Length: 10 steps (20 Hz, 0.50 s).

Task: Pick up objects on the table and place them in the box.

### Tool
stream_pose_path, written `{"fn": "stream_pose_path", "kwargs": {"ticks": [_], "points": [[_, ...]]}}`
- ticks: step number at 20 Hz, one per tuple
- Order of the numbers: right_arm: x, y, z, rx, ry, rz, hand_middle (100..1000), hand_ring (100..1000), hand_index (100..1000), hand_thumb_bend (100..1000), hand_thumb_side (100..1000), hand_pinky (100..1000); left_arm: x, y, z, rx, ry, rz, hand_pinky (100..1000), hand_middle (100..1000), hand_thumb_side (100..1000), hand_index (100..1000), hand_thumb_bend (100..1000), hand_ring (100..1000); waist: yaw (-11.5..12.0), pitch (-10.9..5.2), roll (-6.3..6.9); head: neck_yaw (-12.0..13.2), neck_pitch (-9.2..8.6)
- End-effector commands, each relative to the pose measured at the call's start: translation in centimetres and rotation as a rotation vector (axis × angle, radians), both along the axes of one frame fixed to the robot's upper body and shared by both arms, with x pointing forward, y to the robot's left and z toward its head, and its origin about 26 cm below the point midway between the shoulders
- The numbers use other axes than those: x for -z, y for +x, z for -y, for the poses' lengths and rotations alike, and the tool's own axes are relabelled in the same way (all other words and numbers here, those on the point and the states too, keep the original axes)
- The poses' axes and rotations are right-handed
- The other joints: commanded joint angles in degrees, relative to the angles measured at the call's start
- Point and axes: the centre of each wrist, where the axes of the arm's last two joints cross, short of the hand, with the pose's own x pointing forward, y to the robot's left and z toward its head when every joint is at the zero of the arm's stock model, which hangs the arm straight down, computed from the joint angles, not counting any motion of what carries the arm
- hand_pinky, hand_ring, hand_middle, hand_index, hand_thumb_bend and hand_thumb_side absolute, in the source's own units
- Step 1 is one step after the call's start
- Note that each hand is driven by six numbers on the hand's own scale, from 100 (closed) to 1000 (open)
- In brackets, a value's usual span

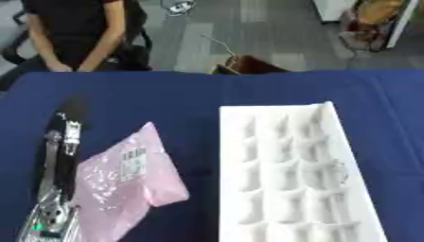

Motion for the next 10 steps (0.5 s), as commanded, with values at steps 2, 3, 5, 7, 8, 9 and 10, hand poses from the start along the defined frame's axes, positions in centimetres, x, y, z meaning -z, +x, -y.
{"fn": "stream_pose_path", "kwargs": {"ticks": [2, 3, 5, 7, 8, 9, 10], "points": [[-0.6, -0.3, 0.1, 0.013, -0.008, 0.021, 829, 839, 931, 100, 892, 744, -0.3, -0.2, -0.3, -0.021, 0.002, 0.016, 790, 843, 950, 911, 413, 844, 0.4, -0.64, -0.21, 0.2, -1.05], [-0.6, -0.3, 0.1, 0.015, -0.010, 0.021, 829, 839, 932, 100, 891, 744, -0.4, -0.2, -0.4, -0.022, 0.008, 0.018, 791, 842, 950, 911, 417, 843, 0.4, -0.62, -0.23, 0.2, -1.04], [-0.6, -0.3, 0.1, 0.017, -0.016, 0.021, 830, 839, 932, 100, 890, 744, -0.7, -0.2, -0.5, -0.029, 0.030, 0.025, 792, 843, 952, 912, 423, 843, 0.4, -0.59, -0.27, 0.2, -0.96], [-0.6, -0.4, 0.2, 0.023, -0.024, 0.019, 830, 839, 933, 100, 890, 743, -1.6, -0.2, -1.2, -0.053, 0.112, 0.040, 801, 847, 955, 917, 441, 849, 0.4, -0.58, -0.26, 0.2, -0.90], [-0.6, -0.4, 0.2, 0.028, -0.031, 0.017, 830, 839, 933, 100, 890, 743, -2.7, -0.2, -2.0, -0.083, 0.216, 0.055, 801, 847, 955, 917, 441, 849, 0.4, -0.60, -0.22, 0.2, -0.85], [-0.6, -0.4, 0.3, 0.033, -0.037, 0.014, 830, 840, 932, 100, 889, 744, -3.9, -0.3, -2.8, -0.119, 0.333, 0.067, 836, 860, 953, 923, 507, 867, 0.4, -0.66, -0.14, 0.2, -0.77], [-0.5, -0.4, 0.3, 0.038, -0.043, 0.011, 830, 840, 932, 100, 889, 744, -5.6, -0.6, -3.8, -0.171, 0.492, 0.076, 830, 856, 954, 921, 492, 863, 0.5, -0.72, -0.07, 0.3, -0.68]]}}
